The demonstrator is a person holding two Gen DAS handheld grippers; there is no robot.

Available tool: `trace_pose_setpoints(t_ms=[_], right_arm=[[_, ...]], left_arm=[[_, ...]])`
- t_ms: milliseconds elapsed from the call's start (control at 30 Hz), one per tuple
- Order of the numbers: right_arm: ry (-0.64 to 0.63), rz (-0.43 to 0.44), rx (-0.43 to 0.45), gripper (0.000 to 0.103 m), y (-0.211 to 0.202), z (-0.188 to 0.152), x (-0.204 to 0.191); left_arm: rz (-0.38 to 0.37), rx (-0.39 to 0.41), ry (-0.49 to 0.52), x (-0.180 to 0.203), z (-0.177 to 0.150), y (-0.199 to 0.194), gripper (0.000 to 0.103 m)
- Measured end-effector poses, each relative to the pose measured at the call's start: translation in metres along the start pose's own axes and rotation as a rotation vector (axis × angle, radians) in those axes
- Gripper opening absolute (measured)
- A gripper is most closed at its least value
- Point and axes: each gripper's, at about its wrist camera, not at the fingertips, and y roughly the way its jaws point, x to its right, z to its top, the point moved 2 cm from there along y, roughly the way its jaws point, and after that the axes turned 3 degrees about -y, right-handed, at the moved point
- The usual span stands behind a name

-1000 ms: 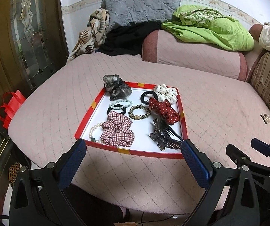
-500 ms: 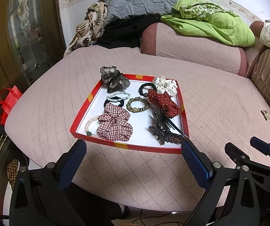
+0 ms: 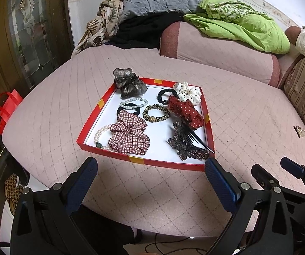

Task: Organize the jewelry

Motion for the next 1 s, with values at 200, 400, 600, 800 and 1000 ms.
trace_pose_setpoints(t_ms=[200,400,600,800,1000], right_arm=[[-0.007,-0.003,-0.002,0.078,0.001,0.0,-0.003],[-0.016,-0.003,-0.002,0.078,0.001,-0.001,-0.005],[-0.017,0.001,-0.006,0.079,0.001,-0.002,-0.007],[-0.028,0.006,-0.01,0.08,0.002,-0.003,-0.011],[-0.037,0.01,-0.013,0.08,0.004,-0.005,-0.014]], left_arm=[[-0.001,-0.008,-0.004,-0.002,-0.002,0.001,0.1],[-0.002,-0.009,-0.005,-0.003,-0.002,0.001,0.1],[-0.002,-0.019,-0.013,-0.005,-0.004,0.004,0.1],[-0.001,-0.023,-0.014,-0.005,-0.004,0.005,0.1],[0.003,-0.03,-0.022,-0.008,-0.005,0.007,0.1]])
